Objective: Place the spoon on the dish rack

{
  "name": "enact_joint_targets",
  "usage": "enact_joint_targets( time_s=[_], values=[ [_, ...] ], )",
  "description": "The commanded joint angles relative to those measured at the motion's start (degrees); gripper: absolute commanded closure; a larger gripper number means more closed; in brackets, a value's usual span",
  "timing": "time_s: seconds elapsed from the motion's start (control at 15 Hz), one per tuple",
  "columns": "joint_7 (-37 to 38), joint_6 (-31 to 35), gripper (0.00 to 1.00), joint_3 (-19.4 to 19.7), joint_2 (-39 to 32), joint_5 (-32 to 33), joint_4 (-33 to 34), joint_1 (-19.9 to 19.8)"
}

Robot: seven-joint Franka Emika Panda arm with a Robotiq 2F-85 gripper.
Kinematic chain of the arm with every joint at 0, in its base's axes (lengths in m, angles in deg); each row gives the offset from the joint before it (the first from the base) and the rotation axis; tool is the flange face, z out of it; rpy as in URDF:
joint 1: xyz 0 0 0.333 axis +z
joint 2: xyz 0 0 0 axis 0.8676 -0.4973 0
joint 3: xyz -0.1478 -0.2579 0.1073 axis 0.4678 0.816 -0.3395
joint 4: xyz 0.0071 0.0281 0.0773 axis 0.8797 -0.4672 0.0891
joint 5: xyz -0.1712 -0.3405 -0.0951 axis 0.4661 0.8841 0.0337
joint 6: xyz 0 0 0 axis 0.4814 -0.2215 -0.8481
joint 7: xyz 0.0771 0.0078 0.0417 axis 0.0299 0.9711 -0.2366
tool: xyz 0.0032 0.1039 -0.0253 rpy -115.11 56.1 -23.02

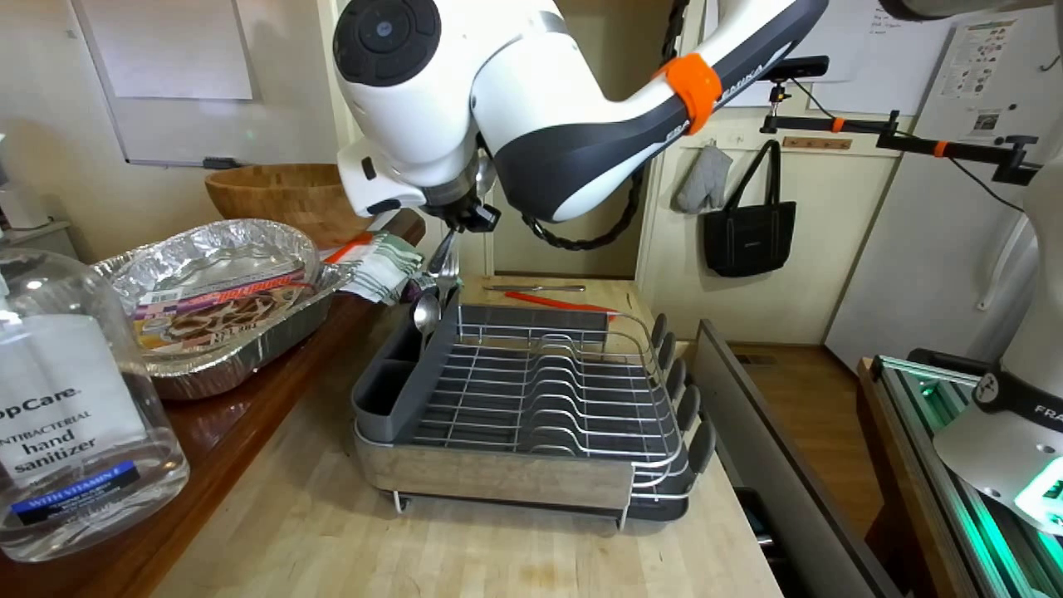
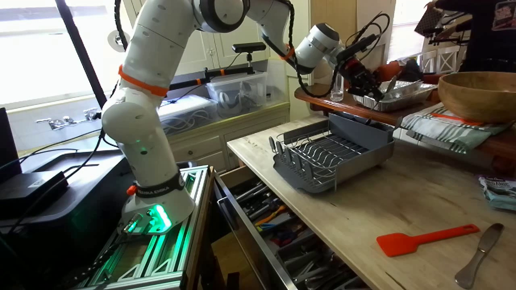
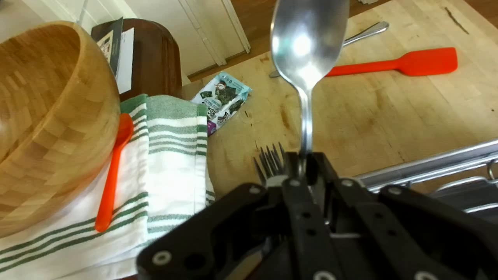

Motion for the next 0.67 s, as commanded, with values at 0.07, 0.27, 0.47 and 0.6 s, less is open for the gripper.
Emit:
enact_joint_targets(
  time_s=[0.07,0.27,0.47,0.6],
  values=[
    [-3.3,0.2,0.97,-0.6,-1.8,1.7,1.7,1.2],
    [-5.0,0.2,0.97,-0.9,-3.0,1.7,2.5,1.8],
    [-7.0,-0.5,0.97,-0.5,-5.5,2.0,4.8,2.6],
    [-8.2,-0.9,0.97,-0.3,-7.4,2.3,6.7,3.1]
  ],
)
